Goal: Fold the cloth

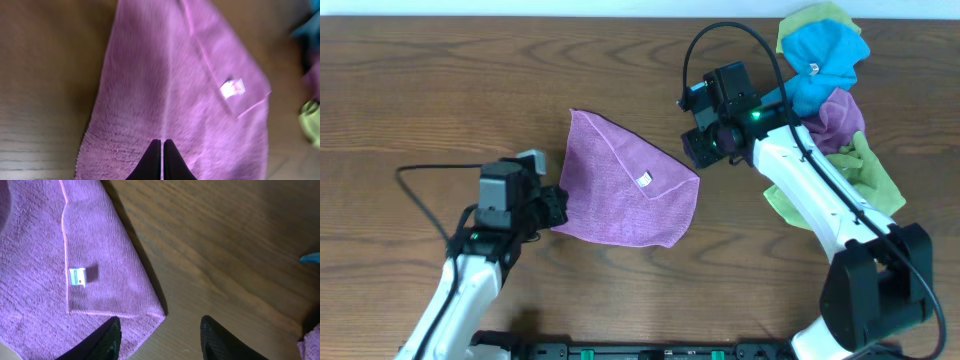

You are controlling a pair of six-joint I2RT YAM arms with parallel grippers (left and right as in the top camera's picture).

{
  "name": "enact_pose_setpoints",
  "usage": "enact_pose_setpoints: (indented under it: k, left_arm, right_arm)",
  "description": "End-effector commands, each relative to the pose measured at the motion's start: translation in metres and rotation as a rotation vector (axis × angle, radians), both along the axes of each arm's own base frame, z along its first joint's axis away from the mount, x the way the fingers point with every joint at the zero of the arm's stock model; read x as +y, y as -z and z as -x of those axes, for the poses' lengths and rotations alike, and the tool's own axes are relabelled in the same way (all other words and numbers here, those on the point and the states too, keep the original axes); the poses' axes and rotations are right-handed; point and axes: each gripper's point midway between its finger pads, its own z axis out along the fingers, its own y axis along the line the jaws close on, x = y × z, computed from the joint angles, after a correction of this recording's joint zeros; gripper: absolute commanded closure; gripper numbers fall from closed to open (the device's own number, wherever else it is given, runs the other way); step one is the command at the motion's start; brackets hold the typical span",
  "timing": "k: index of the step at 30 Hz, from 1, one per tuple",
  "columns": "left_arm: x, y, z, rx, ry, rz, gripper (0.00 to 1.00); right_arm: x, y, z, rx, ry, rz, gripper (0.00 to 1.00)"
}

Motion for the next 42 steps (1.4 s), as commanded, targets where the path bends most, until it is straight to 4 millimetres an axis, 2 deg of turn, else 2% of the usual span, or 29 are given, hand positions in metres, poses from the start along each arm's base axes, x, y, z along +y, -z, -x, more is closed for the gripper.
enact_pose_setpoints:
  k: [1, 5, 8, 11, 12, 13, 14, 16, 19, 21, 28, 32, 33, 42]
  left_arm:
    - [-0.017, 0.012, 0.005, 0.024, 0.111, -0.038, 0.94]
    - [-0.026, 0.028, 0.015, 0.059, 0.147, -0.129, 0.94]
    - [-0.021, 0.034, 0.02, 0.073, 0.137, -0.21, 0.94]
    - [-0.014, 0.04, 0.025, 0.095, 0.125, -0.267, 0.94]
    - [-0.013, 0.04, 0.026, 0.099, 0.123, -0.272, 0.9]
    - [-0.013, 0.04, 0.026, 0.1, 0.122, -0.275, 0.73]
    - [-0.012, 0.04, 0.026, 0.099, 0.121, -0.275, 0.62]
    - [-0.012, 0.04, 0.025, 0.098, 0.119, -0.278, 0.6]
    - [-0.012, 0.04, 0.025, 0.098, 0.119, -0.278, 0.47]
    - [-0.011, 0.041, 0.025, 0.098, 0.117, -0.281, 0.42]
    - [-0.011, 0.04, 0.025, 0.096, 0.117, -0.28, 0.29]
    - [-0.011, 0.04, 0.025, 0.096, 0.117, -0.28, 0.05]
    - [-0.011, 0.04, 0.025, 0.096, 0.117, -0.28, 0.02]
    - [-0.011, 0.041, 0.026, 0.099, 0.118, -0.28, 0.05]
  right_arm:
    - [0.002, -0.01, -0.004, -0.034, -0.019, -0.013, 0.49]
    - [0.002, -0.01, -0.004, -0.034, -0.03, -0.013, 0.49]
    - [0.002, -0.009, -0.004, -0.032, -0.03, -0.013, 0.48]
    - [0.008, -0.007, 0.0, -0.019, -0.046, -0.03, 0.4]
    - [0.01, -0.007, 0.002, -0.013, -0.059, -0.038, 0.37]
    - [0.013, -0.005, 0.004, -0.009, -0.067, -0.042, 0.34]
    - [0.015, -0.004, 0.006, -0.005, -0.081, -0.044, 0.32]
    - [0.019, -0.001, 0.01, 0.003, -0.099, -0.042, 0.32]
    - [0.025, 0.008, 0.021, 0.026, -0.124, -0.041, 0.35]
    - [0.032, 0.014, 0.03, 0.042, -0.152, -0.039, 0.38]
    - [0.062, 0.033, 0.056, 0.035, -0.298, -0.012, 0.38]
    - [0.069, 0.04, 0.06, 0.011, -0.322, 0.011, 0.37]
    - [0.069, 0.042, 0.061, 0.009, -0.327, 0.017, 0.37]
    - [0.071, 0.059, 0.08, 0.031, -0.403, 0.051, 0.41]
